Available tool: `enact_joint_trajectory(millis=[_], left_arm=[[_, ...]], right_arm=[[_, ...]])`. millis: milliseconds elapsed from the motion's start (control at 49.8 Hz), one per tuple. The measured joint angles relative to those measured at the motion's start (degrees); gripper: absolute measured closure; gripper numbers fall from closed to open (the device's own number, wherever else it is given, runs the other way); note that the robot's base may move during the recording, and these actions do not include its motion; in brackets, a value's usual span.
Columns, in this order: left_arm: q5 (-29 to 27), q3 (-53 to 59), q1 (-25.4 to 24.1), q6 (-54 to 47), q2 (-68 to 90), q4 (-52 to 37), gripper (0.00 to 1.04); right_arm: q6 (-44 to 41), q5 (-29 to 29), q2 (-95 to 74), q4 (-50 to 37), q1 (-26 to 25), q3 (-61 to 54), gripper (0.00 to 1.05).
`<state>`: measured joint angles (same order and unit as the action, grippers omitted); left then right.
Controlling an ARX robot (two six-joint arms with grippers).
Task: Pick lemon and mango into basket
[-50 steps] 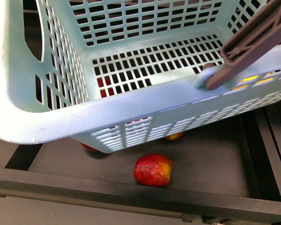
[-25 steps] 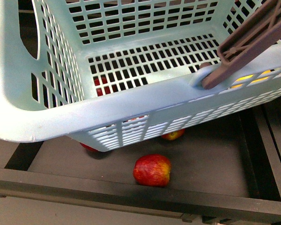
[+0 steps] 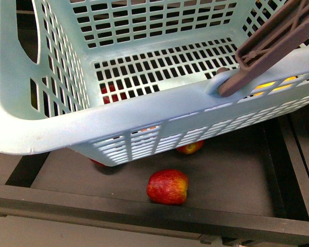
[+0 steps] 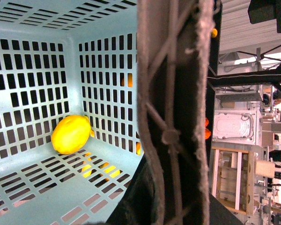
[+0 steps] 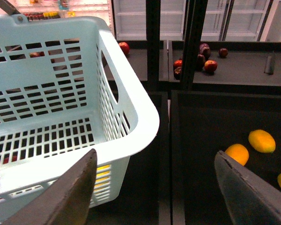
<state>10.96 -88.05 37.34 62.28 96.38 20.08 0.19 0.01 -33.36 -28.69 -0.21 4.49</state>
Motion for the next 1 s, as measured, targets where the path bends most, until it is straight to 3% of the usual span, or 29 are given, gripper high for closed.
enact_joint_trajectory(millis=[121,1005], left_arm=[[0.0,0.0,0.0,0.0,0.0,0.0,1.0],[0.5,0.0,0.0,0.1,0.0,0.0,1.0]], right_arm=[[0.0,0.0,0.0,0.0,0.0,0.0,0.07],[0.0,0.0,0.1,0.1,0.1,-0.2,0.09]])
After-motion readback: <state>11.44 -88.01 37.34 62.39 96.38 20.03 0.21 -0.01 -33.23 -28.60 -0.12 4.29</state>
